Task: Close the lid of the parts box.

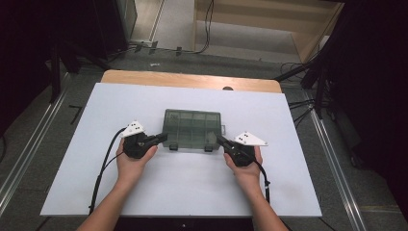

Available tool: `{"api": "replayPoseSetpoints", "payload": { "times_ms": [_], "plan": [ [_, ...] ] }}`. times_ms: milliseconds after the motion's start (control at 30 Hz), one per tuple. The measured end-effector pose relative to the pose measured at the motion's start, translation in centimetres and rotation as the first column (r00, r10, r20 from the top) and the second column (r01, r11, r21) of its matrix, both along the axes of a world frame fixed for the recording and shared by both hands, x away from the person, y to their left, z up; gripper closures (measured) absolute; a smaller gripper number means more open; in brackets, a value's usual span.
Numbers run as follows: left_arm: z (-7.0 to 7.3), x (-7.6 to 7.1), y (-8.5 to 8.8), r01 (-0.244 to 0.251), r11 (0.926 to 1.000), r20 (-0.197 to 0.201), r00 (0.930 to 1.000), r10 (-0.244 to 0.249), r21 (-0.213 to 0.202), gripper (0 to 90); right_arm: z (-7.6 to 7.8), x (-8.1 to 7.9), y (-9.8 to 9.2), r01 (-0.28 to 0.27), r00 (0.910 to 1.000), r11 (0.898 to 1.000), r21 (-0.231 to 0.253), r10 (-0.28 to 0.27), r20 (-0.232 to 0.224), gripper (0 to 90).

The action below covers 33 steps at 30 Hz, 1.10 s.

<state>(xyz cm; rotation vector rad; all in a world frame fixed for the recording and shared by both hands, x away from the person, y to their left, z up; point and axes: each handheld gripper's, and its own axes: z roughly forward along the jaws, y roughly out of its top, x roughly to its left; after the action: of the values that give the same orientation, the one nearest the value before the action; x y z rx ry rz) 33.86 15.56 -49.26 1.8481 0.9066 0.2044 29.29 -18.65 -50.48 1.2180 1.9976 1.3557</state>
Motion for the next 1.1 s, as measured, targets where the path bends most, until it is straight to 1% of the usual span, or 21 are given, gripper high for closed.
{"api": "replayPoseSetpoints", "payload": {
  "times_ms": [33, 67, 133, 200, 400, 467, 567, 633, 667, 700, 733, 767, 833, 867, 900, 933, 967, 1000, 1033, 1100],
  "plan": [
    [-0.2, 0.0, 0.0, 0.011, 0.9997, 0.004, 0.9999, -0.011, -0.021, 89.8, -0.1, 0.0, 0.2, 0.007, 1.0, 1.0, -0.014, -0.007, -0.007, 88.4],
    [-0.3, -0.1, 0.0, 0.0, 0.9994, 0.003, 1.0, 0.0, -0.034, 89.8, -0.2, 0.0, 0.3, 0.015, 0.9998, 1.0, -0.022, -0.015, -0.009, 88.4],
    [-0.2, -0.1, -0.1, -0.001, 0.9997, -0.001, 1.0, 0.001, -0.026, 89.8, -0.3, -0.1, 0.4, 0.021, 0.9998, 1.0, -0.022, -0.021, 0.0, 88.4],
    [-0.2, -0.1, -0.2, -0.001, 0.9998, 0.002, 1.0, 0.001, -0.021, 89.8, -0.3, -0.1, 0.4, 0.02, 0.9998, 0.999, -0.032, -0.02, -0.002, 88.4],
    [-0.3, 0.0, -0.1, 0.007, 0.9994, 0.002, 1.0, -0.007, -0.033, 89.8, -0.5, -0.2, 0.4, 0.021, 0.9997, 0.999, -0.029, -0.02, 0.012, 88.5],
    [-0.4, -0.1, 0.0, 0.008, 0.9993, 0.007, 0.9999, -0.008, -0.036, 89.8, -0.5, -0.2, 0.3, 0.017, 0.9998, 1.0, -0.018, -0.017, 0.006, 88.5],
    [-0.4, 0.0, 0.1, 0.016, 0.9991, 0.012, 0.9998, -0.016, -0.039, 89.7, -0.4, 0.1, 0.0, 0.008, 0.9998, 1.0, 0.009, -0.008, -0.021, 88.4],
    [-0.4, 0.1, 0.1, 0.012, 0.9989, 0.012, 0.9999, -0.012, -0.046, 89.6, -0.3, 0.1, 0.1, 0.006, 0.9999, 1.0, -0.001, -0.006, -0.014, 88.3],
    [-0.5, 0.0, 0.1, 0.01, 0.9989, 0.018, 0.9998, -0.01, -0.045, 89.6, -0.3, 0.1, 0.1, 0.002, 0.9999, 1.0, -0.008, -0.002, -0.013, 88.2],
    [-0.5, 0.0, 0.1, 0.013, 0.9989, 0.025, 0.9996, -0.012, -0.045, 89.0, -0.3, 0.1, 0.0, -0.007, 0.9999, 1.0, -0.003, 0.007, -0.013, 87.9],
    [-0.4, -0.1, 0.0, 0.023, 0.9986, 0.03, 0.9993, -0.021, -0.048, 83.3, -0.3, 0.1, -0.1, -0.015, 0.9997, 1.0, 0.01, 0.015, -0.017, 85.4],
    [-0.4, -0.1, 0.1, 0.038, 0.9978, 0.032, 0.9988, -0.036, -0.054, 82.0, -0.3, 0.1, -0.1, -0.024, 0.9996, 1.0, 0.017, 0.025, -0.014, 75.1],
    [-0.3, -0.1, 0.3, 0.057, 0.9949, 0.037, 0.9978, -0.055, -0.083, 77.3, -0.3, 0.1, -0.1, -0.038, 0.9992, 0.999, 0.023, 0.039, -0.01, 67.6],
    [-0.2, -0.2, 0.4, 0.059, 0.9946, 0.047, 0.9974, -0.055, -0.085, 74.0, -0.2, 0.0, -0.1, -0.054, 0.9985, 0.998, 0.03, 0.054, 0.0, 62.9],
    [0.0, -0.3, 0.4, 0.052, 0.9948, 0.056, 0.9973, -0.047, -0.088, 69.0, 0.0, -0.1, 0.0, -0.063, 0.998, 0.997, 0.035, 0.063, 0.008, 57.7],
    [0.2, -0.4, 0.5, 0.047, 0.9953, 0.069, 0.9967, -0.041, -0.085, 62.0, 0.2, -0.2, 0.0, -0.069, 0.9976, 0.997, 0.04, 0.068, 0.013, 52.2],
    [0.3, -0.4, 0.6, 0.051, 0.9944, 0.078, 0.996, -0.044, -0.092, 56.3, 0.4, -0.3, 0.0, -0.077, 0.9969, 0.996, 0.046, 0.077, 0.017, 46.5],
    [0.4, -0.5, 0.6, 0.061, 0.9931, 0.083, 0.9951, -0.053, -0.1, 52.5, 0.6, -0.4, 0.0, -0.078, 0.9966, 0.996, 0.048, 0.077, 0.028, 41.0],
    [0.6, -0.6, 0.7, 0.065, 0.9925, 0.087, 0.9946, -0.057, -0.103, 47.4, 0.8, -0.5, 0.1, -0.076, 0.9966, 0.996, 0.051, 0.075, 0.036, 35.9],
    [0.7, -0.8, 0.7, 0.066, 0.9913, 0.082, 0.995, -0.057, -0.114, 33.9, 1.2, -0.7, 0.0, -0.089, 0.9954, 0.994, 0.061, 0.087, 0.039, 22.3]
  ]
}}
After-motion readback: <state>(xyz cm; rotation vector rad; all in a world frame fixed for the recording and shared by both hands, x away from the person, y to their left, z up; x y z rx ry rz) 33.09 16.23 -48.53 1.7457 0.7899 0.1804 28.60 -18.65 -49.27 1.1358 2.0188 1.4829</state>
